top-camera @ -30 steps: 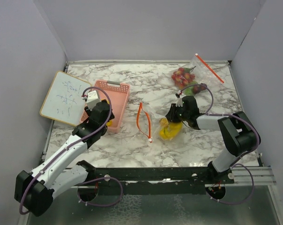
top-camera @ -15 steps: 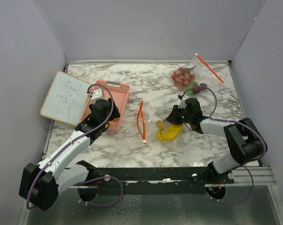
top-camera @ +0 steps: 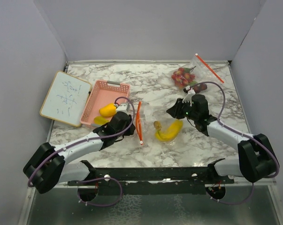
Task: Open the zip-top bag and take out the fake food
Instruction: Place the fake fruit in the bin, then pick up the fake fruit from the zipper food storage bag.
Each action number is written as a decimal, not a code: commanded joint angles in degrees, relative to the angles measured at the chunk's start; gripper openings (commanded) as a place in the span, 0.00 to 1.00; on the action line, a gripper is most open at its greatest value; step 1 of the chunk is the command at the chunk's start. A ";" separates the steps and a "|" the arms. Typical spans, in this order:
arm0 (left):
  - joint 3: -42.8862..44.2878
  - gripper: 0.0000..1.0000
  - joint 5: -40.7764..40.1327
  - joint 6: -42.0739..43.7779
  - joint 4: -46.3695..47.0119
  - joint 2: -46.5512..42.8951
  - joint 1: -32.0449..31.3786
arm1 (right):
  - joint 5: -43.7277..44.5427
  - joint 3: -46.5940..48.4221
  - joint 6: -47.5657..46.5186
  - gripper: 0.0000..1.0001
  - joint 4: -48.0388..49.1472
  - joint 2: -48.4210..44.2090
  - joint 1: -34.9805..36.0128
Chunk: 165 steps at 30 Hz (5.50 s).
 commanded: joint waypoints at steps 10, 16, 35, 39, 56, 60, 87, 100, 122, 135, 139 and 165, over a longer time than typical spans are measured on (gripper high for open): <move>4.08 0.27 5.57 0.39 12.66 8.06 -2.14 | 14.18 -5.55 4.26 0.49 -14.16 -19.86 -0.22; 6.47 0.27 6.57 0.39 14.78 11.62 -2.29 | 16.43 -11.28 9.20 0.63 -21.91 -31.61 -0.21; 2.37 0.30 8.23 -4.09 24.16 14.93 -2.67 | 1.34 -27.94 23.61 0.53 -13.05 -39.59 -0.22; 0.99 0.30 9.66 -6.39 28.92 16.90 -2.70 | 0.21 -29.18 23.84 0.36 -10.69 -39.93 -0.20; -1.49 0.71 12.83 -9.23 43.38 23.09 -2.87 | 5.93 -11.21 11.62 0.02 -23.95 -43.74 -0.21; -2.72 0.95 13.20 -9.23 47.75 23.33 -2.92 | 9.21 -11.82 10.00 0.02 -26.18 -43.25 -0.27; 0.55 0.73 11.33 -6.91 47.05 30.75 -2.93 | 23.81 -9.95 8.11 0.54 -30.76 -34.29 -0.20; 12.10 0.20 2.60 -2.90 37.61 36.63 -2.71 | 25.98 -10.12 10.42 0.41 -32.85 -38.35 -0.27; 18.28 0.38 19.57 -11.59 52.20 48.27 -2.72 | 24.07 -10.22 9.96 0.39 -31.84 -37.57 -0.20; 18.47 0.68 24.00 -16.52 60.52 52.54 -3.40 | 23.72 -11.16 9.44 0.38 -30.94 -36.83 -0.20; 17.00 0.68 22.57 -16.97 62.04 51.13 -3.40 | 23.50 -11.48 9.44 0.37 -30.46 -36.52 -0.23; 27.71 0.51 15.68 -8.25 44.49 51.67 -8.37 | 22.45 -11.77 8.88 0.37 -30.30 -36.86 -0.20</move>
